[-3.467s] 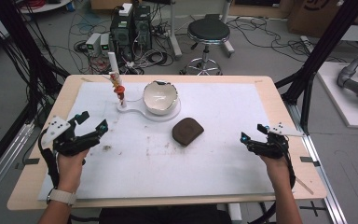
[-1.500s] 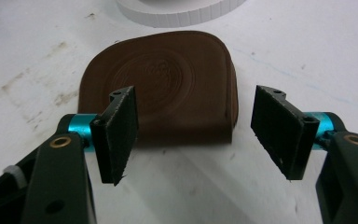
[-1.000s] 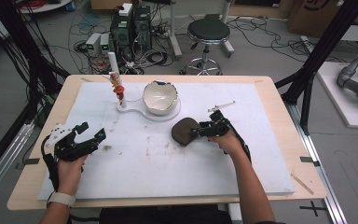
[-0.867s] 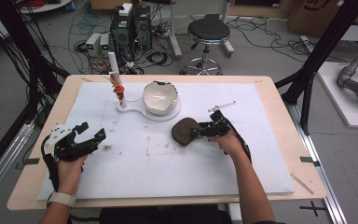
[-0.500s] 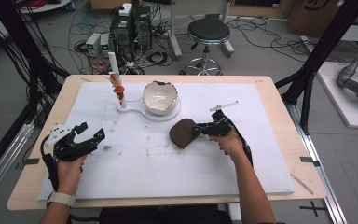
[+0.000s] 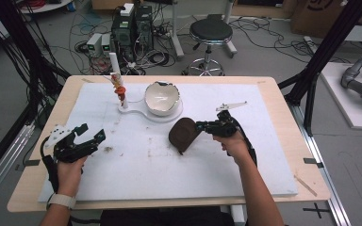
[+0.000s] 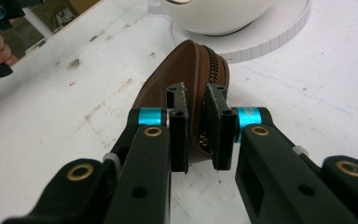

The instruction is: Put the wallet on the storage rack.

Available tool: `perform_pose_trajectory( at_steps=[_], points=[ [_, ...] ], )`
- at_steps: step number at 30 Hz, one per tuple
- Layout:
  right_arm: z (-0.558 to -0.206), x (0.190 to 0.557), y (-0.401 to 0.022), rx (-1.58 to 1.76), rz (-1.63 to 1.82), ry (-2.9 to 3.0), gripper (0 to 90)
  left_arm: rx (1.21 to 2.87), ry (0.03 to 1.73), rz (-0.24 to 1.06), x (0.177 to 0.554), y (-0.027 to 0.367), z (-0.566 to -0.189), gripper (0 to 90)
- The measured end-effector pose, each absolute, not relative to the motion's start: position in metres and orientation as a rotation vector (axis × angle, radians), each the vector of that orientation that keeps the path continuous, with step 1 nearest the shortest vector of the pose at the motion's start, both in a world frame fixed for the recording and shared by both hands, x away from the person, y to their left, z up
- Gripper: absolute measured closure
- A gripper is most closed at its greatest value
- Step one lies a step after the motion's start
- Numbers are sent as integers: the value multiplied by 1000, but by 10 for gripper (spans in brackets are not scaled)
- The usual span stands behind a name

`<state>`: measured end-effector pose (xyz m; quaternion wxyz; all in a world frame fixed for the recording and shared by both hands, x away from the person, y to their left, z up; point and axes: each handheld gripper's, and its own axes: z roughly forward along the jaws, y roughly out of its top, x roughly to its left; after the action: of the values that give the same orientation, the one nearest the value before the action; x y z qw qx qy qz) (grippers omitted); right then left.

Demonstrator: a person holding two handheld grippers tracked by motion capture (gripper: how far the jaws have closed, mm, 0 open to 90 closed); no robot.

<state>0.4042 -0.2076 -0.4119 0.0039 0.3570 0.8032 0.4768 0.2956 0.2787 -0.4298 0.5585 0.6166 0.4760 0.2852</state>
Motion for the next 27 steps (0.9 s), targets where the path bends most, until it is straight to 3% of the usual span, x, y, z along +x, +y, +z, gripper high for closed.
perform_pose_trajectory(
  at_steps=[13,21,27],
  points=[
    [-391,393,-197,1051,1542,2472,832,1456,1124,664,296,278,-431,227],
    [-375,369,-168,687,1378,2531,822,1461,1122,660,296,276,-431,227],
    [-373,361,-162,622,1362,2533,813,1462,1118,657,296,275,-431,227]
  ],
)
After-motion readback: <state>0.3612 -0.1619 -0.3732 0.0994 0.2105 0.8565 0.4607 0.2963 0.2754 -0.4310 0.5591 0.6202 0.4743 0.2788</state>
